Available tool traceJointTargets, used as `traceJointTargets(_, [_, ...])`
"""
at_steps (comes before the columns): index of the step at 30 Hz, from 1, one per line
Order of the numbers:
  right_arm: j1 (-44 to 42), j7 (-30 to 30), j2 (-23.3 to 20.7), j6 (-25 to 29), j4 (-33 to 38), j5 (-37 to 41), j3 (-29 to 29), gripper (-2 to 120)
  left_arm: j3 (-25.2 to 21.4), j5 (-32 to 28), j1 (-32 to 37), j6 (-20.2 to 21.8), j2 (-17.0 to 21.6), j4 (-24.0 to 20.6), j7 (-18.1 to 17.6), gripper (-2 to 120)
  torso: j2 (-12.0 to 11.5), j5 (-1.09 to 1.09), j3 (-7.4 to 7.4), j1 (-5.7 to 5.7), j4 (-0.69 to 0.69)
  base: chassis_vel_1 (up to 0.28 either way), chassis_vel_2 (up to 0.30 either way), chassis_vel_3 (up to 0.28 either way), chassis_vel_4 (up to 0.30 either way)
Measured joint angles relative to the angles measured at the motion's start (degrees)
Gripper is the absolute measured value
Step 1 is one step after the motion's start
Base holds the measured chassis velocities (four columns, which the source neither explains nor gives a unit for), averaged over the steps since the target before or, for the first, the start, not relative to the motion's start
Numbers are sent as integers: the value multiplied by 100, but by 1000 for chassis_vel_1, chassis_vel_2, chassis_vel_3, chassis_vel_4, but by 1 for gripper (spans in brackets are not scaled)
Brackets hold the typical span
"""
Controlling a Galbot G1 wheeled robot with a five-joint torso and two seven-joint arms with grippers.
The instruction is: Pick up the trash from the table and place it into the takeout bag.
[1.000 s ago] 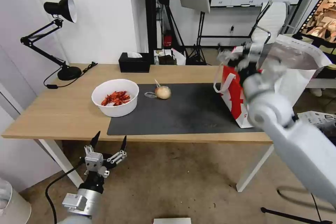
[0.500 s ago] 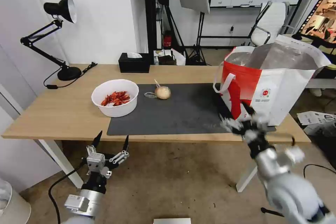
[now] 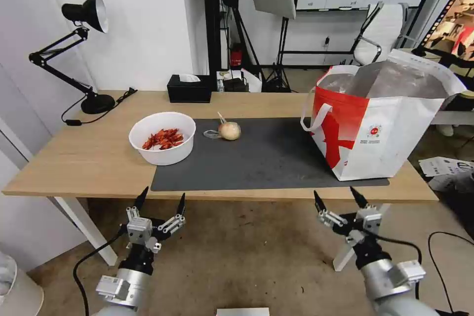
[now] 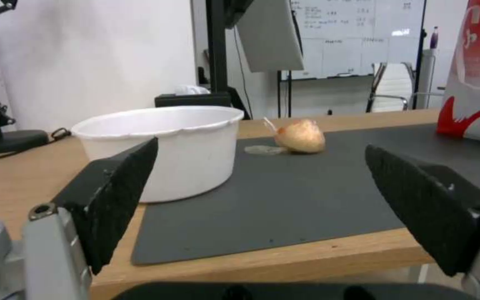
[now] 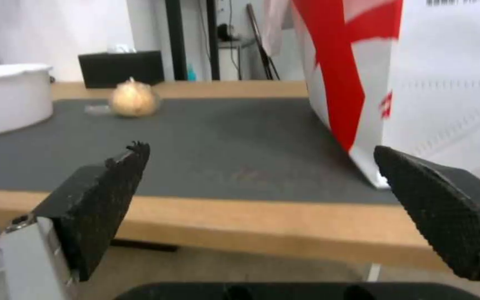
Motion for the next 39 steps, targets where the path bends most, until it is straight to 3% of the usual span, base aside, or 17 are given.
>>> traceJointTargets(39, [352,-283,-39,167,-282,313,-258,100,-15,51,45,-19,16,-1,10,100,0,0,0,1,-1,0,0,0,0])
